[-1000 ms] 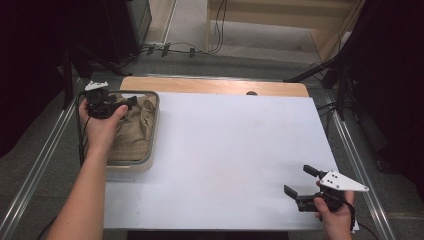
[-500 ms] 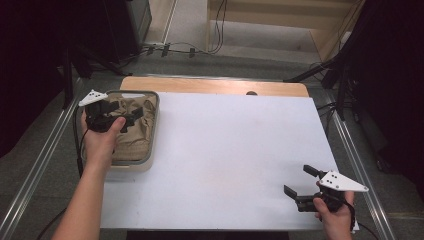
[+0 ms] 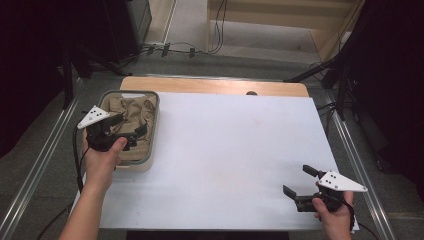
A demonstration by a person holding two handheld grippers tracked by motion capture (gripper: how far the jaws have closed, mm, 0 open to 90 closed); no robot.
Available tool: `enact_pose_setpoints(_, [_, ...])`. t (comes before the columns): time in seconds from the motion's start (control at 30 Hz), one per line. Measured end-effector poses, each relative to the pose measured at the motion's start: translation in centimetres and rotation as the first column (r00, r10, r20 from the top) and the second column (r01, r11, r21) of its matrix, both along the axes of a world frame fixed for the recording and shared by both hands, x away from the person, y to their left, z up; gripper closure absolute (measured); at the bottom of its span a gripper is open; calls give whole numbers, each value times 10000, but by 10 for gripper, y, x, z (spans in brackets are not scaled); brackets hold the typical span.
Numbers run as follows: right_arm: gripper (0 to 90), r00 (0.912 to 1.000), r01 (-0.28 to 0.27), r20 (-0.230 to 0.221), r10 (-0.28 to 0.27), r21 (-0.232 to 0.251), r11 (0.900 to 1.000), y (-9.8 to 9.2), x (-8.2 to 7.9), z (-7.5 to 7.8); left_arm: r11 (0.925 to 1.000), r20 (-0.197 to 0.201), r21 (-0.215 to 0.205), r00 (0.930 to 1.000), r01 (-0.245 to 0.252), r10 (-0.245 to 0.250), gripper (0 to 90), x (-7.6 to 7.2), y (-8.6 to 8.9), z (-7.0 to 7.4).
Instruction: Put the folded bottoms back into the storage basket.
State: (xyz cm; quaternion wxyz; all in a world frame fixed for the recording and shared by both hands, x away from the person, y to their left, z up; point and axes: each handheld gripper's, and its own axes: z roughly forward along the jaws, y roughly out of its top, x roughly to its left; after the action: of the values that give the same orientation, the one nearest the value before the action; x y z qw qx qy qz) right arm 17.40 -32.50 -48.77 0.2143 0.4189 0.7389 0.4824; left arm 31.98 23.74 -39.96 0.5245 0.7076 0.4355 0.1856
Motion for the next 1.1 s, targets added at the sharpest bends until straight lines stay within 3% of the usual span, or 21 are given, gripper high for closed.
enact_pose_setpoints(0.73, [0, 10000, 25, -66, -25, -12, 10000, 0, 1, -1, 9937, 721, 220, 9911, 1103, -1116, 0, -60, -24, -2])
enact_pose_setpoints(1.1, [0, 9999, 86, -103, -85, 41, 10000, -3, 1, -3, 9870, 795, 347, 9840, 1569, -1592, 0, -82, -29, -16])
